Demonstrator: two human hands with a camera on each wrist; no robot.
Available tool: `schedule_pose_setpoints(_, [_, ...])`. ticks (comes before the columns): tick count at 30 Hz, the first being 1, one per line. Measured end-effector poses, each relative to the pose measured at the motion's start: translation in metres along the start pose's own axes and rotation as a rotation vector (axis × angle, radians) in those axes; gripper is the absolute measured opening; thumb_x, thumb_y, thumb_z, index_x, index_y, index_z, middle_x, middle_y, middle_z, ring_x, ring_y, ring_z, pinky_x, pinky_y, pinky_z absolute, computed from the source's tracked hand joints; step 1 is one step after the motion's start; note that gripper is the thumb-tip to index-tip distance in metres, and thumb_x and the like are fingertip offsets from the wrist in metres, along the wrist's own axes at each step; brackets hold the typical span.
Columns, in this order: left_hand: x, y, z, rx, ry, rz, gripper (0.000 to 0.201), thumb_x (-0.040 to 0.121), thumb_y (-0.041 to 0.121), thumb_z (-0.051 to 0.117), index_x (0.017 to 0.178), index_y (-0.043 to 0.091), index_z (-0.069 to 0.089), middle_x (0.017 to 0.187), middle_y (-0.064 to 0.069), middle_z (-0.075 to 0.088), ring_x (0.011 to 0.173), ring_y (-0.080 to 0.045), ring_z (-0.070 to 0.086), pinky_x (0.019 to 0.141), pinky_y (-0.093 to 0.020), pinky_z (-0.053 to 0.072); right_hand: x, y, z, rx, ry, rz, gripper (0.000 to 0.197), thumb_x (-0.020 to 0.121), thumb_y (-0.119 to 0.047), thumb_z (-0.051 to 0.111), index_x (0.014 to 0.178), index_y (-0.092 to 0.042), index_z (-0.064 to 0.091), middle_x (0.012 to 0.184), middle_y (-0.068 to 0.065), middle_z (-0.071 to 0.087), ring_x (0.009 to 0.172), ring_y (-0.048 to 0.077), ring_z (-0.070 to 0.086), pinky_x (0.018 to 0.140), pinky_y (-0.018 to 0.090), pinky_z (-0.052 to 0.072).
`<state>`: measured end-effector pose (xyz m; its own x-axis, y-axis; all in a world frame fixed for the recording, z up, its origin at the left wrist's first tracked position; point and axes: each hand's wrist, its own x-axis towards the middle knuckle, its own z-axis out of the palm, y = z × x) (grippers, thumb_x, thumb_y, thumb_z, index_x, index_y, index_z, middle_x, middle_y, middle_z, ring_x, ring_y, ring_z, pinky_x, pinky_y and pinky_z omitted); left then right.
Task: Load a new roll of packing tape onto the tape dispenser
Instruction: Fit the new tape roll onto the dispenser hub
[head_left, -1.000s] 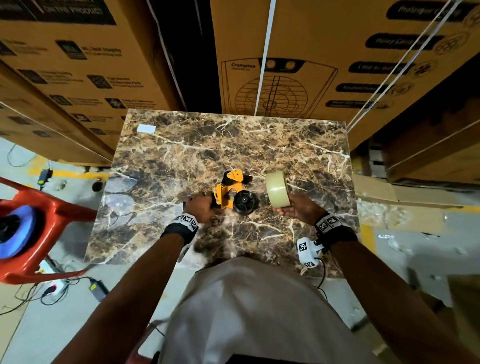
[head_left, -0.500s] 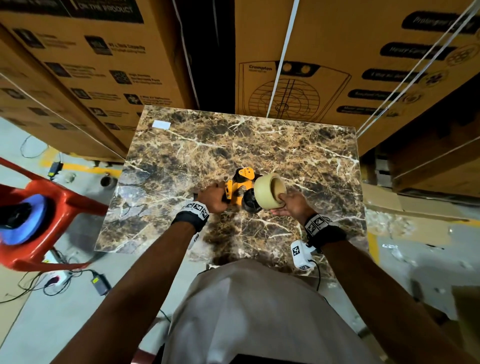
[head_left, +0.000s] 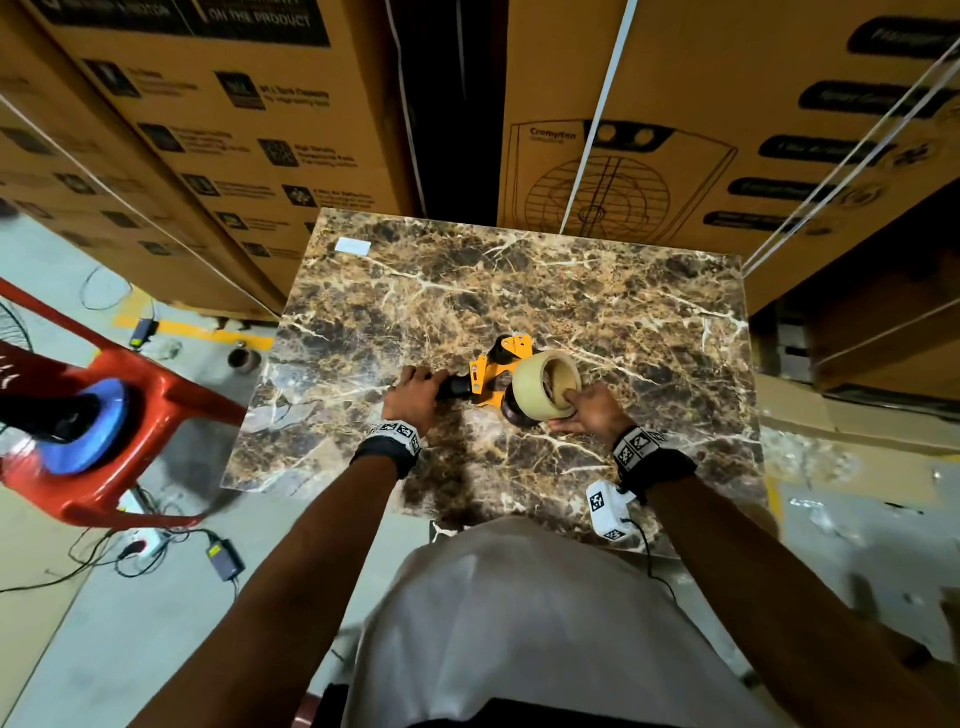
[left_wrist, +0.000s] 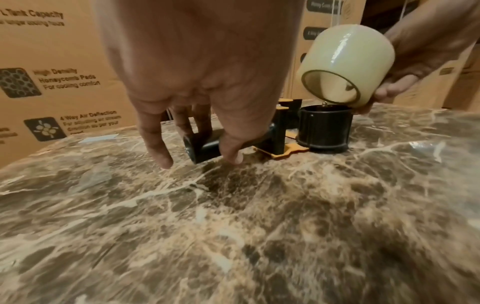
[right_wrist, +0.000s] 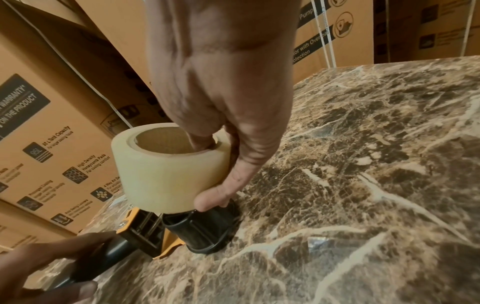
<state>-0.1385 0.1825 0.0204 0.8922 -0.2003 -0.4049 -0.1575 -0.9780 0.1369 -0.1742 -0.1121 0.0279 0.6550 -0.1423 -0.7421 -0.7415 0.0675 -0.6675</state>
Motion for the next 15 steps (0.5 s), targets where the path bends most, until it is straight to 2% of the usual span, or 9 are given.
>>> schedule_pose_setpoints(2, [0.001,0.003,-0.009,-0.103,-0.03,-0.006,0.057,0.089,0.014,0.062,0.142,0.027,0.048,0.135,-0.009,0.052,0.136,-0.034,0.036,0.092,-0.057,0.053,0.0,0.001,0.003,0.02,0.032,-0.004,0.037,0.101,-0.003,0.056,0.131,0.016,0.044,0.122,0.039,0.054,0.068,0.045,0.071,0.053,0.045,0.063])
schedule_pose_setpoints(3, [0.002,0.005,-0.012,-0.135,-0.038,-0.024,0.053,0.087,0.016,0.063,0.138,0.025,0.053,0.131,-0.01,0.055,0.134,-0.036,0.039,0.097,-0.058,0.049,0.0,0.001,0.003,0.002,0.039,0.0,0.038,0.101,-0.004,0.057,0.131,0.016,0.044,0.122,0.039,0.053,0.07,0.046,0.071,0.053,0.046,0.063])
schedule_pose_setpoints(6, [0.003,0.018,-0.023,-0.188,0.026,-0.119,0.046,0.079,0.032,0.066,0.124,0.023,0.062,0.124,-0.01,0.057,0.129,-0.039,0.039,0.108,-0.06,0.035,-0.001,0.003,0.002,-0.084,0.072,-0.012,0.033,0.102,-0.006,0.055,0.124,0.018,0.048,0.114,0.044,0.058,0.08,0.055,0.07,0.073,0.06,0.061])
schedule_pose_setpoints(8, [0.004,0.028,-0.025,-0.48,0.149,-0.152,0.04,0.079,0.034,0.061,0.117,0.023,0.066,0.118,-0.007,0.062,0.12,-0.038,0.05,0.104,-0.056,0.044,-0.005,0.002,0.003,-0.158,0.112,-0.025,0.03,0.103,-0.01,0.056,0.116,0.017,0.053,0.104,0.042,0.064,0.08,0.054,0.071,0.078,0.063,0.059])
schedule_pose_setpoints(9, [0.003,0.033,-0.027,-0.686,0.18,-0.149,0.033,0.082,0.033,0.059,0.111,0.021,0.069,0.112,-0.007,0.068,0.109,-0.036,0.06,0.098,-0.052,0.052,-0.009,0.0,0.004,-0.22,0.133,-0.053,0.028,0.103,-0.013,0.056,0.112,0.014,0.055,0.097,0.036,0.067,0.076,0.05,0.073,0.074,0.059,0.061])
schedule_pose_setpoints(10, [0.001,0.041,-0.027,-0.886,0.151,-0.15,0.025,0.087,0.03,0.06,0.106,0.018,0.071,0.104,-0.008,0.072,0.1,-0.033,0.066,0.092,-0.048,0.056,-0.011,-0.001,0.006,-0.291,0.146,-0.086,0.026,0.104,-0.015,0.055,0.109,0.011,0.057,0.088,0.03,0.069,0.071,0.044,0.075,0.066,0.052,0.063])
schedule_pose_setpoints(12, [-0.002,0.056,-0.028,-1.089,0.005,-0.132,0.02,0.095,0.029,0.064,0.105,0.015,0.072,0.097,-0.008,0.072,0.096,-0.03,0.069,0.09,-0.042,0.058,-0.014,-0.006,0.01,-0.438,0.141,-0.149,0.026,0.106,-0.019,0.052,0.104,0.005,0.06,0.071,0.021,0.072,0.058,0.031,0.075,0.054,0.039,0.062])
schedule_pose_setpoints(13, [-0.003,0.063,-0.03,-1.088,-0.05,-0.096,0.024,0.095,0.033,0.066,0.109,0.016,0.072,0.1,-0.008,0.073,0.099,-0.029,0.07,0.092,-0.044,0.057,-0.014,-0.007,0.013,-0.5,0.141,-0.164,0.028,0.106,-0.021,0.051,0.102,0.005,0.062,0.067,0.02,0.073,0.056,0.027,0.075,0.053,0.037,0.061])
schedule_pose_setpoints(15, [-0.002,0.071,-0.028,-0.932,-0.09,0.027,0.034,0.096,0.034,0.064,0.122,0.014,0.068,0.114,-0.012,0.073,0.106,-0.029,0.069,0.096,-0.044,0.054,-0.015,-0.012,0.021,-0.582,0.143,-0.194,0.032,0.106,-0.023,0.051,0.1,0.005,0.064,0.061,0.014,0.073,0.051,0.019,0.073,0.049,0.031,0.058])
